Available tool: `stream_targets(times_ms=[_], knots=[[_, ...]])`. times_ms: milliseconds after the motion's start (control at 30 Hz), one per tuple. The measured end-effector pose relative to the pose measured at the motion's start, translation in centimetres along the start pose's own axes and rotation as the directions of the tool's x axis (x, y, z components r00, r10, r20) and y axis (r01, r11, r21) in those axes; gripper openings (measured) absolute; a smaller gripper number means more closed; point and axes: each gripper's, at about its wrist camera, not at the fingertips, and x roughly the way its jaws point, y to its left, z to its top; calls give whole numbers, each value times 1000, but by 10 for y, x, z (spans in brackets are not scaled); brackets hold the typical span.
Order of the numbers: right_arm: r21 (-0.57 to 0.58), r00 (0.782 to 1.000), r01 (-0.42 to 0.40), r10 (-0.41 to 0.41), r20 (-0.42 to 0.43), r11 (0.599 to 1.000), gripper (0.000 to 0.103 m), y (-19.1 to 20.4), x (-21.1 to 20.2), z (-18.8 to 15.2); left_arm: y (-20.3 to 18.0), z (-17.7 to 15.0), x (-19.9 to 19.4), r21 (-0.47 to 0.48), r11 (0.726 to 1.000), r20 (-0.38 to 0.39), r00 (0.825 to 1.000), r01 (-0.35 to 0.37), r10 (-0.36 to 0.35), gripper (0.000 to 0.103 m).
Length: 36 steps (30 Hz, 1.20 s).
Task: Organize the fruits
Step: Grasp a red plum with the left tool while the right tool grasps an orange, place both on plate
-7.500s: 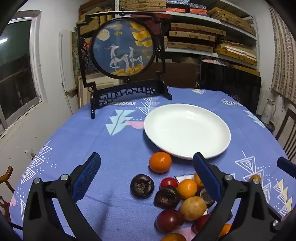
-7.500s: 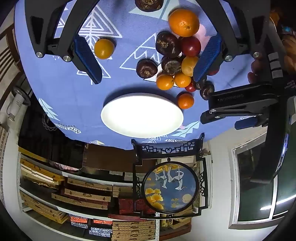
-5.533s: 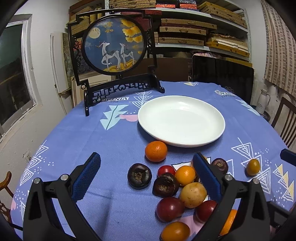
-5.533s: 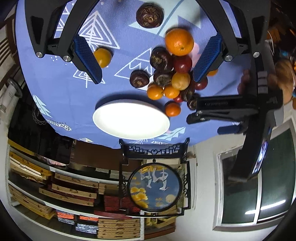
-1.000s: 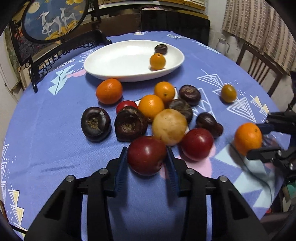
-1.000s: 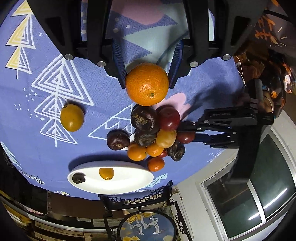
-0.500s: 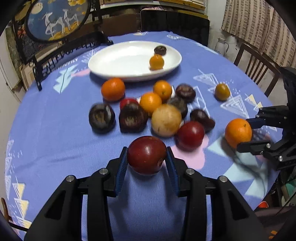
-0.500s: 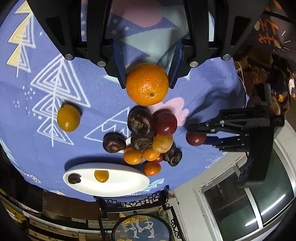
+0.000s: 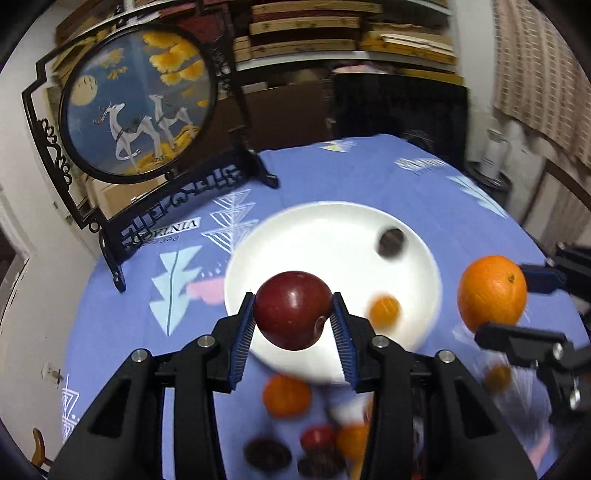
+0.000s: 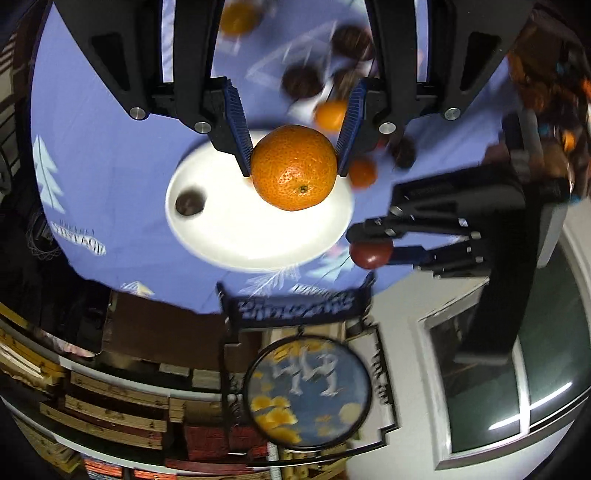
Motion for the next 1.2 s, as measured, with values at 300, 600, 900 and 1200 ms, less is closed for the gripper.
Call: stream_targets(times_ms=[300, 600, 900, 1200], knots=[[83, 994, 50, -42, -97, 995, 46, -44, 93, 26, 7, 14, 86, -53, 999, -131, 991, -12, 5, 40], [109, 995, 61, -51, -91, 992, 61, -56, 113, 29, 21, 17, 93, -70, 997, -94, 995, -44, 38, 71], [67, 996, 18, -12, -88, 998, 72, -47, 40, -18, 28, -22, 42, -87, 996, -47, 999, -9, 5, 82], [-115, 979, 112, -130, -157, 987, 79, -20, -34, -131, 17, -99, -28, -69, 992, -20, 994, 109, -111, 89]])
